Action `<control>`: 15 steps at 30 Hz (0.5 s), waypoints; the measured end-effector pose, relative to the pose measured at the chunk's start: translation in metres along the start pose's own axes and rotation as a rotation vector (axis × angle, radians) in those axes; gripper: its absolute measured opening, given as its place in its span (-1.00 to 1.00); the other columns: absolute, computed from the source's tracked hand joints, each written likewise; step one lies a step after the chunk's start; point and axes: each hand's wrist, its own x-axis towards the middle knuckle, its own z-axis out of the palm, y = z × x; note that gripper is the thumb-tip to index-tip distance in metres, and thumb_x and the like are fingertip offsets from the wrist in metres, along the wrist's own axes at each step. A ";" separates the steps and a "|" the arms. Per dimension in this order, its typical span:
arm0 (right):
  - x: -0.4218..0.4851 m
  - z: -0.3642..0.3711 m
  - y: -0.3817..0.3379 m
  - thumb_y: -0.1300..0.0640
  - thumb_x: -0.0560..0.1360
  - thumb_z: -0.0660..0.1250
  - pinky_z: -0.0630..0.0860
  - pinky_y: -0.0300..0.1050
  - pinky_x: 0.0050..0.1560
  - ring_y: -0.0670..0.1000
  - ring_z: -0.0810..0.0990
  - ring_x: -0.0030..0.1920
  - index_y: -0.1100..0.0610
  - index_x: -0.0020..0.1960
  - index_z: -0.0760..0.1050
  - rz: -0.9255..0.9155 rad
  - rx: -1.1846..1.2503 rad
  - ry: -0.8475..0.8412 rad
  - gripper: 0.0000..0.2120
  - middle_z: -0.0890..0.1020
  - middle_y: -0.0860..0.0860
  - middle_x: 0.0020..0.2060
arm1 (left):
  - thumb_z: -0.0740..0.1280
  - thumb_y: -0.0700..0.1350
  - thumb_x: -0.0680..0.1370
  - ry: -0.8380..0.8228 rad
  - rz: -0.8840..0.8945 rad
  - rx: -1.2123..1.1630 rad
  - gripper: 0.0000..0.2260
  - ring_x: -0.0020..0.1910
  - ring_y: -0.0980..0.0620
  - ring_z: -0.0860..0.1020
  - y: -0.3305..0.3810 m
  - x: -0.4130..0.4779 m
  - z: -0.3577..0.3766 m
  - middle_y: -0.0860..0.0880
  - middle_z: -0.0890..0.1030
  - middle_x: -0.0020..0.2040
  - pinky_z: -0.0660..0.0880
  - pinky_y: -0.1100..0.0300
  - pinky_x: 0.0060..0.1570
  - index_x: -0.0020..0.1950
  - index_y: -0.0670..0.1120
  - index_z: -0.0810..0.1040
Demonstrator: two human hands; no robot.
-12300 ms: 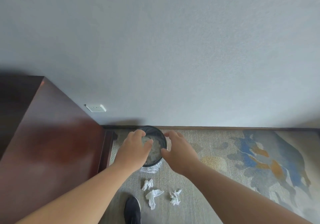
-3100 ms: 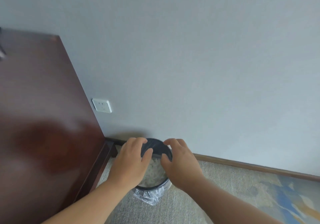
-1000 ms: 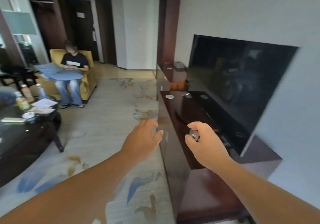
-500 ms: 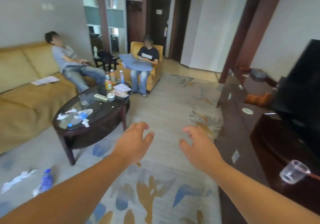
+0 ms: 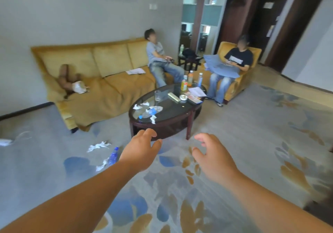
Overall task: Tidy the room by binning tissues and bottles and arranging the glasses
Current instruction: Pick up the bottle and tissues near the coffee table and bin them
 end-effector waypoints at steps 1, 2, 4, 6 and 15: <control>0.011 0.004 0.001 0.04 0.52 0.28 0.44 -0.14 0.11 -0.09 0.52 0.13 -0.03 0.28 0.43 -0.023 0.006 -0.022 -0.67 0.46 -0.13 0.20 | 0.17 0.14 0.58 0.013 -0.025 0.004 -0.68 0.16 -0.01 0.48 -0.003 0.003 -0.001 0.02 0.47 0.24 0.43 0.10 0.11 0.28 0.04 0.41; 0.020 0.009 0.000 0.04 0.52 0.28 0.44 -0.14 0.11 -0.10 0.51 0.15 -0.03 0.28 0.43 -0.040 0.012 -0.047 -0.67 0.46 -0.13 0.21 | 0.17 0.14 0.59 0.019 -0.051 0.007 -0.69 0.15 -0.01 0.48 -0.008 0.006 -0.003 0.02 0.47 0.24 0.44 0.10 0.11 0.27 0.05 0.41; 0.036 0.020 -0.004 0.03 0.52 0.27 0.44 -0.13 0.14 -0.10 0.50 0.17 -0.04 0.29 0.43 -0.062 0.029 -0.102 -0.67 0.46 -0.14 0.22 | 0.16 0.12 0.59 0.032 -0.099 0.017 -0.72 0.10 0.01 0.49 -0.018 0.011 -0.007 0.02 0.48 0.21 0.46 0.10 0.10 0.24 0.06 0.41; 0.051 0.033 -0.008 -0.02 0.51 0.25 0.46 -0.05 0.19 -0.11 0.50 0.17 -0.10 0.29 0.41 -0.090 0.017 -0.137 -0.66 0.45 -0.17 0.23 | 0.15 0.13 0.59 0.050 -0.148 0.025 -0.71 0.10 0.02 0.48 -0.030 0.017 -0.013 0.01 0.48 0.20 0.46 0.11 0.10 0.25 0.05 0.40; 0.137 0.103 -0.056 0.02 0.55 0.25 0.43 -0.21 0.03 -0.14 0.49 0.09 -0.05 0.31 0.40 -0.211 0.047 -0.246 -0.67 0.44 -0.16 0.22 | 0.14 0.15 0.61 0.126 -0.271 0.025 -0.66 0.10 0.08 0.49 -0.111 0.072 -0.046 0.02 0.45 0.30 0.42 0.23 -0.01 0.32 0.05 0.38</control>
